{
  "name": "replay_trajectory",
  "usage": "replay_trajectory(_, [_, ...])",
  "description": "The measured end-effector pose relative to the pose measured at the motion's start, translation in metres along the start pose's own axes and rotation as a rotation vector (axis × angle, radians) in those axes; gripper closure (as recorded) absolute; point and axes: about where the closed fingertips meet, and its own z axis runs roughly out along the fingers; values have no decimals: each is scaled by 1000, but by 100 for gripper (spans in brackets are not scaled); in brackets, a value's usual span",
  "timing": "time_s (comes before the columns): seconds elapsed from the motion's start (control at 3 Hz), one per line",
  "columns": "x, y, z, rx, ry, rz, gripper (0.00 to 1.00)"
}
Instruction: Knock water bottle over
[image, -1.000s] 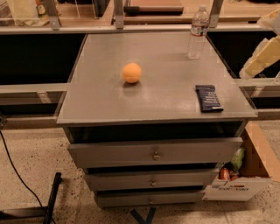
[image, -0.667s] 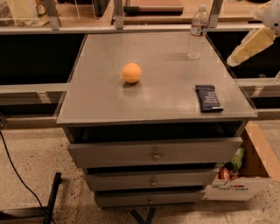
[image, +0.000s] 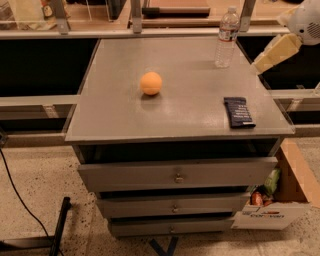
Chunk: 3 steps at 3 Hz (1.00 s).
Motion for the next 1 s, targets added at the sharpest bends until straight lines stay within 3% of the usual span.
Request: replay_trajectory(1.0, [-19,-29,50,29,-188,116,0])
